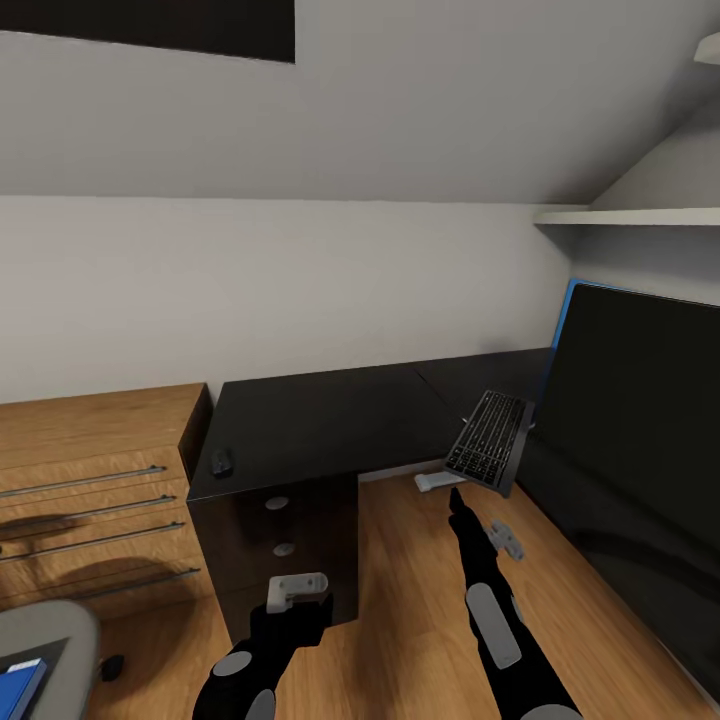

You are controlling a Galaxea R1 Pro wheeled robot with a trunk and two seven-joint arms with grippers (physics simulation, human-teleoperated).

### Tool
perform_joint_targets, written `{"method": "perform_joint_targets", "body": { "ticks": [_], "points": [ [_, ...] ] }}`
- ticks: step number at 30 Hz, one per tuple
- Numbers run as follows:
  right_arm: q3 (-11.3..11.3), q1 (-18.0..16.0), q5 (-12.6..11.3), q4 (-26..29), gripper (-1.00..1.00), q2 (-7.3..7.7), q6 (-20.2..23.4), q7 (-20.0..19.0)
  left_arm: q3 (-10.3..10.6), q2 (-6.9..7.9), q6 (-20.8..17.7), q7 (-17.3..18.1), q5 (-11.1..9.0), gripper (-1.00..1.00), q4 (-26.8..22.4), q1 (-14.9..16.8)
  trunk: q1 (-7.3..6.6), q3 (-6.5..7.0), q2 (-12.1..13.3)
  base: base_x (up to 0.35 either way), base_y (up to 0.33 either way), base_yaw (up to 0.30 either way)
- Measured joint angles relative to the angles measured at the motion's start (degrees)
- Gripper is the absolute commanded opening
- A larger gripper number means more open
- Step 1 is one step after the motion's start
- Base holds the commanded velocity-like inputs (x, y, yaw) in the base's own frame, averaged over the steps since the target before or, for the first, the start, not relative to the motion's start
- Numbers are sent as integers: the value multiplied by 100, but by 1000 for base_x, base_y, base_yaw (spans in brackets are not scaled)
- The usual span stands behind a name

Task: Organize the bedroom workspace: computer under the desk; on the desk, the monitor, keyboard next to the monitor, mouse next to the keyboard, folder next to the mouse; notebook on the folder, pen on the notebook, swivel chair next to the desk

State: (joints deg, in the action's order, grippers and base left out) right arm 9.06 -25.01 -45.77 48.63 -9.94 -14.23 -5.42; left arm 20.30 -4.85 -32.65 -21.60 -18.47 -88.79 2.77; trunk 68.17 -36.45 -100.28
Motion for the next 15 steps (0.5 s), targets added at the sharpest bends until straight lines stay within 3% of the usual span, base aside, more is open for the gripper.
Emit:
{"method": "perform_joint_targets", "body": {
  "ticks": [4,8,11,15],
  "points": [
    [0,0,-25,-51,100,0,-296,0,1,0,0,0,0,100,6,0,0,0,0,0,0,0],
    [1,1,-97,-202,100,0,-954,-5,22,0,0,0,-3,100,11,0,0,0,0,0,0,0],
    [-4,1,-380,-343,100,0,-1306,-17,66,0,0,0,-5,100,16,0,0,0,0,0,0,0],
    [-30,0,-845,-393,100,0,-1450,-78,84,0,0,0,-1,100,17,0,0,0,0,0,0,0]
  ]
}}
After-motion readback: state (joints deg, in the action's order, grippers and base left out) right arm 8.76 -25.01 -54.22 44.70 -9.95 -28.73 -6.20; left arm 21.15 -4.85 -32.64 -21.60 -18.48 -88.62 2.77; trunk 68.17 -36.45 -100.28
